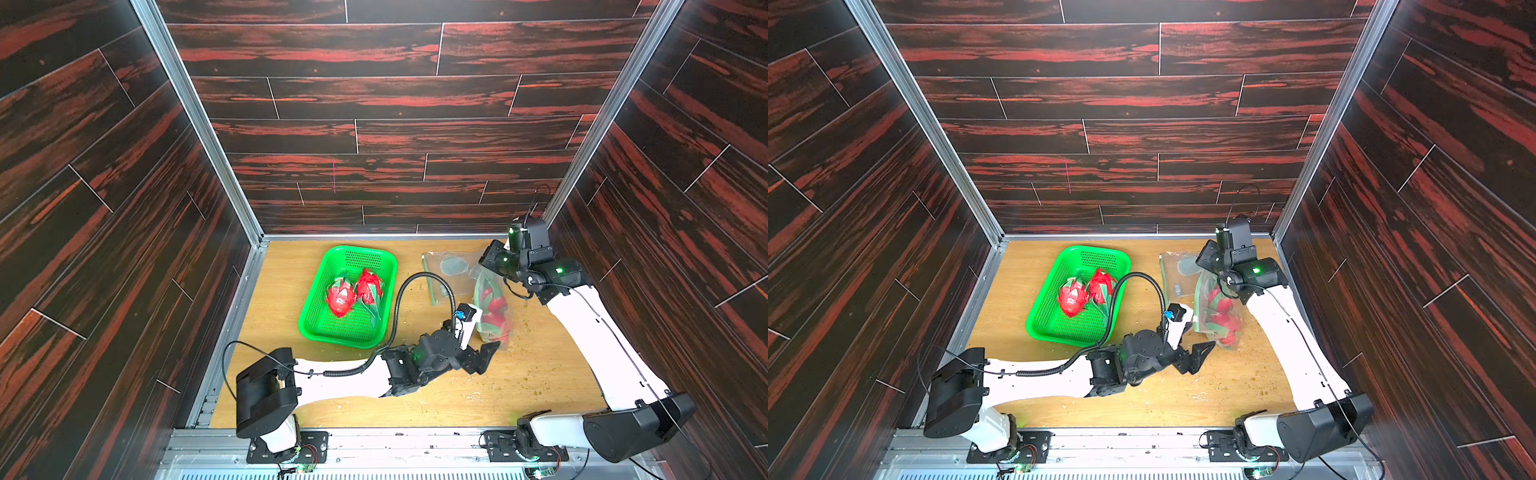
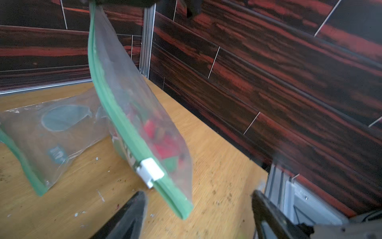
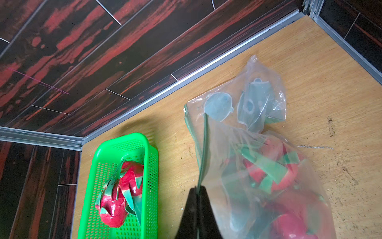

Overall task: Open the zip-top bag and take out the dragon fruit
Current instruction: Pick up the zipper food storage bag at the center of the board.

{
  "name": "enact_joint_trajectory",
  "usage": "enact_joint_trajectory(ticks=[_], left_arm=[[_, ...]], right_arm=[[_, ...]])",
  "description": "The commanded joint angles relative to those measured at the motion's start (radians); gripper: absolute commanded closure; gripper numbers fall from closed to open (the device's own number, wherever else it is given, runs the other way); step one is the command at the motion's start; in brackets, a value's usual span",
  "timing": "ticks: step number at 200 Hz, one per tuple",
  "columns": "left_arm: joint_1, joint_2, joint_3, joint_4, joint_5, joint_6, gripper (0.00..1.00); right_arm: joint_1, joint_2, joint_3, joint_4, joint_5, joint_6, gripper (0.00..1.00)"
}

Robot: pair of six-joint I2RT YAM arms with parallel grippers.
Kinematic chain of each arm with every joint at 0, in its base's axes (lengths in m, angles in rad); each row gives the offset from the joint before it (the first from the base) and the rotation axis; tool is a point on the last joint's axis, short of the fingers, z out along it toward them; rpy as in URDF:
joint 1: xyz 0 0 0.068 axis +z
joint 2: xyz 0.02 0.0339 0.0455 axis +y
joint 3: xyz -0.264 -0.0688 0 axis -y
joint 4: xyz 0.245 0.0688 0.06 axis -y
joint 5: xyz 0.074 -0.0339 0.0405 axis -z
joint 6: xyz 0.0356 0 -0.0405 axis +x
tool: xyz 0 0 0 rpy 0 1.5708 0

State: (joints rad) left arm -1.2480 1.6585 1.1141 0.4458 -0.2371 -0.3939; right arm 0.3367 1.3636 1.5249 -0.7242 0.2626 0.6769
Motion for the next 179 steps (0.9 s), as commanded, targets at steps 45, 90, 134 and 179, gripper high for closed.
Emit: enact_joint_trajectory(ticks=[45, 90, 134, 179], left_arm=[[0.012, 0.054, 0.077, -0.041, -0.078, -0.013, 0.71], [0.056, -0.006, 0.051, -0.07, -0.031, 0.013, 1.0], [0.169, -0.09, 0.061, -0.17, 0.282, 0.066, 1.0], [0.247, -0.152, 0.187, -0.489, 0.464, 0.249, 1.0]], right_arm=[[-0.026, -0.045, 0.015, 0.106, -0.021, 0.006, 1.0], [-0.067, -0.095, 0.006, 0.097, -0.048, 0.003, 1.0], [-0.152, -0.182, -0.002, 0.064, -0.121, -0.008, 1.0], [-0.218, -0.255, -0.038, 0.026, -0.255, -0.03, 0.9]])
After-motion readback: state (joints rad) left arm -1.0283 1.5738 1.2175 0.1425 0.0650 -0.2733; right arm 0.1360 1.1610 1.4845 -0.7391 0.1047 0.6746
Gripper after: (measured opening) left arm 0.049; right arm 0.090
